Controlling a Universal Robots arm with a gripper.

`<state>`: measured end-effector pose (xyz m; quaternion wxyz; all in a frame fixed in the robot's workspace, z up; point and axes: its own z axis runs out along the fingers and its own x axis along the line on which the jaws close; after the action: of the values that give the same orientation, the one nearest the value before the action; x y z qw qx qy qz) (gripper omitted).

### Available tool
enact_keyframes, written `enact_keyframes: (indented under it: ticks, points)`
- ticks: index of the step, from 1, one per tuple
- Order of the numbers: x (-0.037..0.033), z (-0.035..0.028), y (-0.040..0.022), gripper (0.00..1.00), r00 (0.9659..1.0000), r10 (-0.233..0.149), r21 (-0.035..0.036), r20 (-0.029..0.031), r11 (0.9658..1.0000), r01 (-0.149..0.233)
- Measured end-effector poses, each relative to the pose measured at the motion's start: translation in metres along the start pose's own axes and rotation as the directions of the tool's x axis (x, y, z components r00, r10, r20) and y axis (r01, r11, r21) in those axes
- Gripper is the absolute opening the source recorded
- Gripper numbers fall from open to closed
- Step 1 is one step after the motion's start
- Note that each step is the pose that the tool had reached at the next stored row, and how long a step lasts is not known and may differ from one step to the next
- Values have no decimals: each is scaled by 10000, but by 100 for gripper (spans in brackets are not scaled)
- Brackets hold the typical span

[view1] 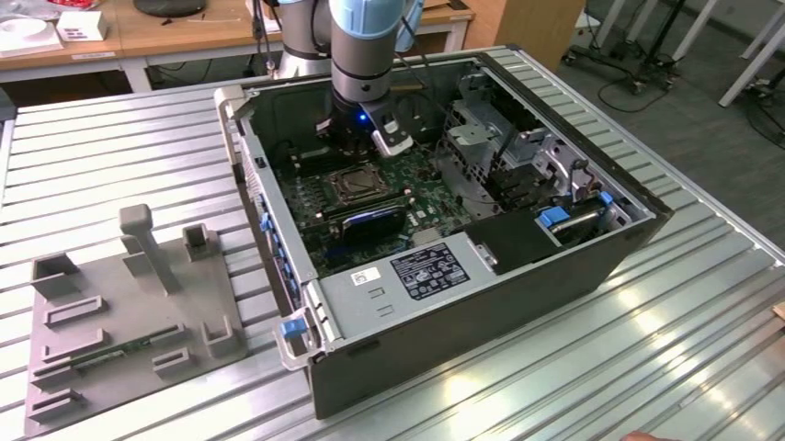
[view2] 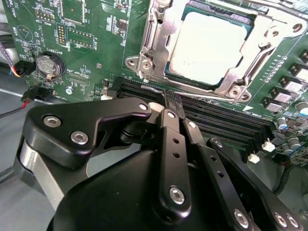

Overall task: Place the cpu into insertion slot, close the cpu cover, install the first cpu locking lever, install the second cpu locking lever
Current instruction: 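Install the first cpu locking lever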

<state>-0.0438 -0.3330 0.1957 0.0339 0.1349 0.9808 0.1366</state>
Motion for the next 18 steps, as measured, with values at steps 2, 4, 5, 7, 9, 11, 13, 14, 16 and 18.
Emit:
enact_keyframes:
  ticks: [2,4,5,7,9,11,13,14,16,18]
  points:
    - [-4,0,2,10,10000,-1,0,0,10000,1]
    - [-11,1,4,10,10000,-1,0,0,10000,1]
    - [-16,2,5,10,10000,0,1,-1,10000,0]
    - [-28,4,8,10,10000,-1,-1,0,10000,1]
    - [-33,5,9,10,10000,-1,3,1,10000,1]
    - [-35,6,10,10,10000,0,4,1,10000,0]
    - [-36,7,10,10,10000,-1,8,2,10000,1]
    - [-37,7,10,10,10000,-2,13,4,10000,2]
    - [-39,8,10,10,10000,-4,31,9,10000,4]
    - [-40,8,9,10,10000,-6,58,16,10000,6]
